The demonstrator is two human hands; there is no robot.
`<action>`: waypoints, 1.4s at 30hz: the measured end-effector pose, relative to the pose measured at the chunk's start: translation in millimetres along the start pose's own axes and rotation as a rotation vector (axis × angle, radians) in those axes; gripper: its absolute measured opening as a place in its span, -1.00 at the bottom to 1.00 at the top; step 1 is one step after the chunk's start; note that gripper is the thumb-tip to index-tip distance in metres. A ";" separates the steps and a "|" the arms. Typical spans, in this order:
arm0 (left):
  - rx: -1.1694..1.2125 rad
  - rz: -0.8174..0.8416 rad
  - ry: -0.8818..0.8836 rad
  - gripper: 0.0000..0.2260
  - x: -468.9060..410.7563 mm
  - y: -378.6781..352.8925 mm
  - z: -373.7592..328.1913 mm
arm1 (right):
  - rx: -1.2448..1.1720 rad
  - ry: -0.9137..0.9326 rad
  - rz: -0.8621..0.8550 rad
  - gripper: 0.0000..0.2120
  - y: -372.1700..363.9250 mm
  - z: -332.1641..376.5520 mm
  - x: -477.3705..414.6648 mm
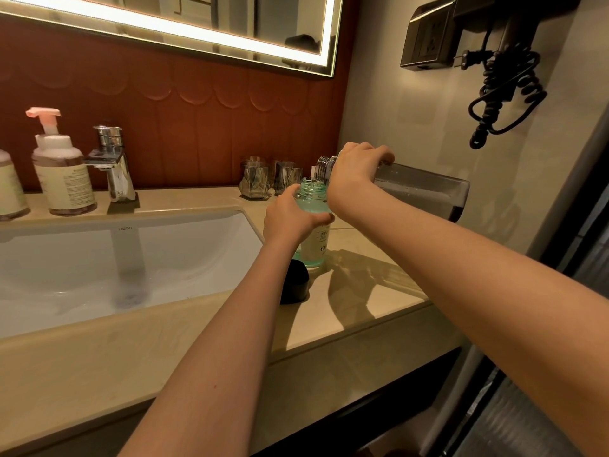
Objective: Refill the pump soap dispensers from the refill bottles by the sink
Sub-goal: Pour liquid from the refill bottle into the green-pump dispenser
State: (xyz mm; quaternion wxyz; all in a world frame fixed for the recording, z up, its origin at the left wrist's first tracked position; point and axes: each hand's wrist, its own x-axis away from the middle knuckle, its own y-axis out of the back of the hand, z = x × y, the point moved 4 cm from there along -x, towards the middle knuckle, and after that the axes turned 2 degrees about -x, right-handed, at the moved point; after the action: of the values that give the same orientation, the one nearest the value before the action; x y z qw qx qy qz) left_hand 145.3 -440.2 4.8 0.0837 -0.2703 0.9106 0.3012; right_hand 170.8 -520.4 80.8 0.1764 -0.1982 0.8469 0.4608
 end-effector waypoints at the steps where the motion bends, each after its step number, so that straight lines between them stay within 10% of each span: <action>1: -0.001 0.001 -0.004 -0.20 0.4 0.2 -0.4 | -0.001 -0.006 0.001 -0.55 -0.2 0.0 -0.4; 42: 0.010 -0.005 -0.013 -0.20 -0.5 -0.3 0.3 | -0.003 -0.006 -0.005 -0.51 0.6 0.5 0.5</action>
State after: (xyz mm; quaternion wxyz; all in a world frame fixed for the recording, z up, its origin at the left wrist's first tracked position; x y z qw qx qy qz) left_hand 145.9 -440.1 4.6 0.0916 -0.2702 0.9110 0.2979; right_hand 170.0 -519.8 80.8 0.1799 -0.1992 0.8453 0.4621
